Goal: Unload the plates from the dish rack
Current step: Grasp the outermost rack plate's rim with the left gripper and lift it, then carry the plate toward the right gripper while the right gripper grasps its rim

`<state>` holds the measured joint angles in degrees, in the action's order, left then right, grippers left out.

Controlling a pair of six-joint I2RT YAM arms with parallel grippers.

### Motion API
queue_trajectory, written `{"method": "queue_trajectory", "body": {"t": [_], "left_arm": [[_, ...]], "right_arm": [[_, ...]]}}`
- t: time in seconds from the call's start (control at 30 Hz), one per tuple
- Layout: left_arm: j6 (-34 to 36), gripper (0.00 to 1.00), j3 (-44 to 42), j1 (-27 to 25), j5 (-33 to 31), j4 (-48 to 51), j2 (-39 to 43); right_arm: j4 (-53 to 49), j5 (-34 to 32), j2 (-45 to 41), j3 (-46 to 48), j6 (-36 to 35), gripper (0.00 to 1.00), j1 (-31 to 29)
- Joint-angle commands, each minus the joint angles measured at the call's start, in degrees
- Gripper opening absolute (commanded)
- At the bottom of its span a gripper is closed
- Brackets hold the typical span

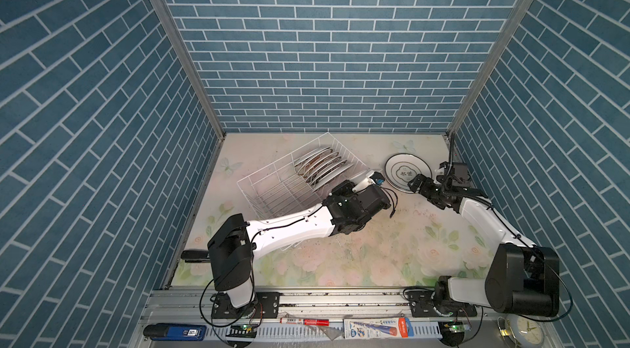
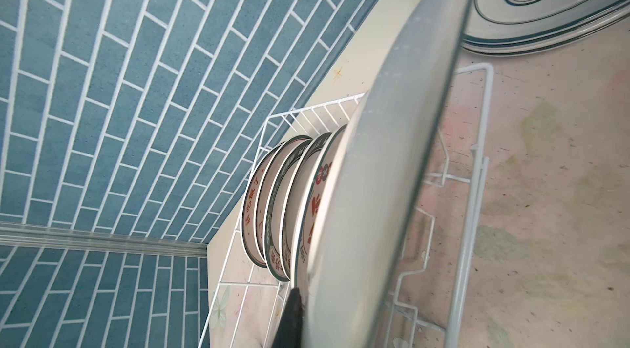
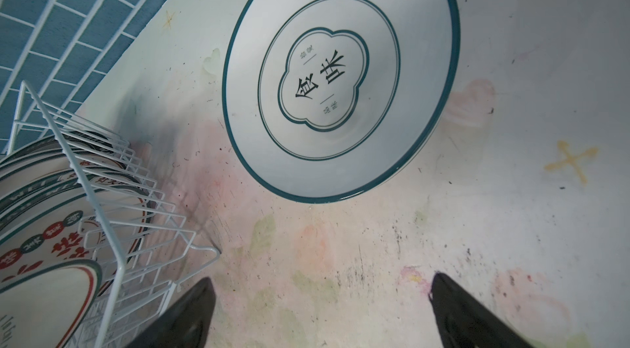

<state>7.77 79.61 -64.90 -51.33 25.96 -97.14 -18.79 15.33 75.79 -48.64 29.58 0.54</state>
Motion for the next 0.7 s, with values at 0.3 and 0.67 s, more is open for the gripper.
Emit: {"method": "queue_trajectory", "body": {"t": [0.3, 0.67], "left_arm": [[-1.8, 0.0, -0.7, -0.7, 0.3, -3.0, 8.2], [-16.5, 0.0, -6.9, -0.7, 9.7, -7.3, 23.0]], "right_arm": [[0.6, 1.9, -2.4, -1.3, -0.8, 0.99, 0.2], [16.8, 13.6, -15.6, 8.9, 4.0, 0.99, -0.1]]}}
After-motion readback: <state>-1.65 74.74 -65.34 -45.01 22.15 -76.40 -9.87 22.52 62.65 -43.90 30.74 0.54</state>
